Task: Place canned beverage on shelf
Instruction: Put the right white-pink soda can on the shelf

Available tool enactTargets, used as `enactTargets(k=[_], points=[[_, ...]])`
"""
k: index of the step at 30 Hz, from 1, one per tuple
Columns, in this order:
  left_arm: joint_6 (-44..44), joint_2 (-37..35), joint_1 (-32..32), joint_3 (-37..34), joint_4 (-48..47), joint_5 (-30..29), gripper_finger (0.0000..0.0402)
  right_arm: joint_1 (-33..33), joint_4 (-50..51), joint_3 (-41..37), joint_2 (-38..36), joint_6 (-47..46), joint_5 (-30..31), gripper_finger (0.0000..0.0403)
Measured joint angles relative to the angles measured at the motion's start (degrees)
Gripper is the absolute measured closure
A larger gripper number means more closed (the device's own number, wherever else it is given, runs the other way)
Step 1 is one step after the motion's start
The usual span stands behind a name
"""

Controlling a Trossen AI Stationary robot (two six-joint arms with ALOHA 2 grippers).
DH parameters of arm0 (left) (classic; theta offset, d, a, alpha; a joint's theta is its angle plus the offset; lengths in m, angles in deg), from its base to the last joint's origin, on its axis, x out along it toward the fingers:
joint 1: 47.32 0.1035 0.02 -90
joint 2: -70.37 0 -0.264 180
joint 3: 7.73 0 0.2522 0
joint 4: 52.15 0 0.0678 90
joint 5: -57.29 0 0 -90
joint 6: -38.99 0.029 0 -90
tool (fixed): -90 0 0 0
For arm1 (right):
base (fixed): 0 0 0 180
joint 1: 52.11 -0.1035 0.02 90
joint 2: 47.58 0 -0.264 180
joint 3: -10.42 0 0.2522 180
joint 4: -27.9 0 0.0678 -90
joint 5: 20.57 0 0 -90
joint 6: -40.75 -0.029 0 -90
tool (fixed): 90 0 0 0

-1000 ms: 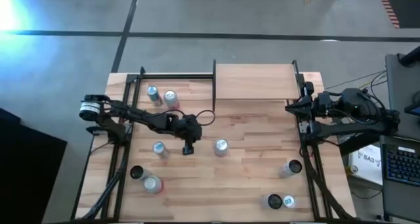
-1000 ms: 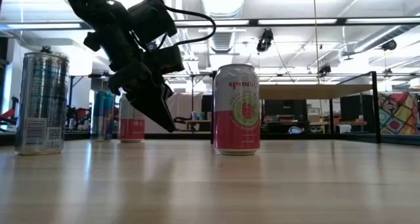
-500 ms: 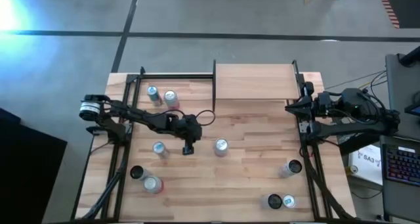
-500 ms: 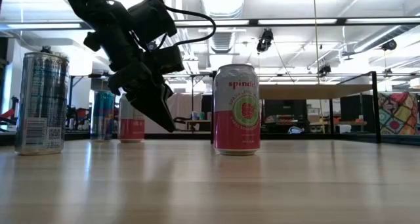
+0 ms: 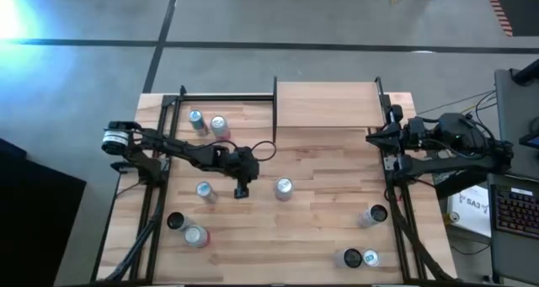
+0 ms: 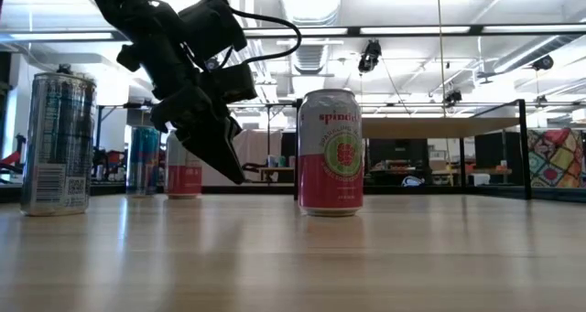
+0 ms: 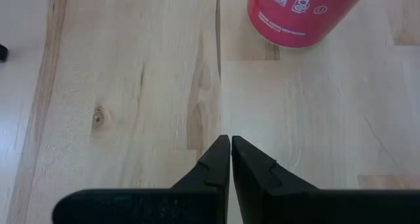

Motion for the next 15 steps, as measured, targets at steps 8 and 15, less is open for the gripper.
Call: enactTargets(k=[8,15], points=[[0.4,0.0,0.1,0.0,4.7,-0.8,0.0402,0.0,-17.0,-0.2,5.2,-0.2,18.5,0.038],[-7.2,0.0,0.1,0.0,15.1,-0.9,0.0402,0.0,-16.5,-0.2,13.4,-15.0,19.6,0.038]])
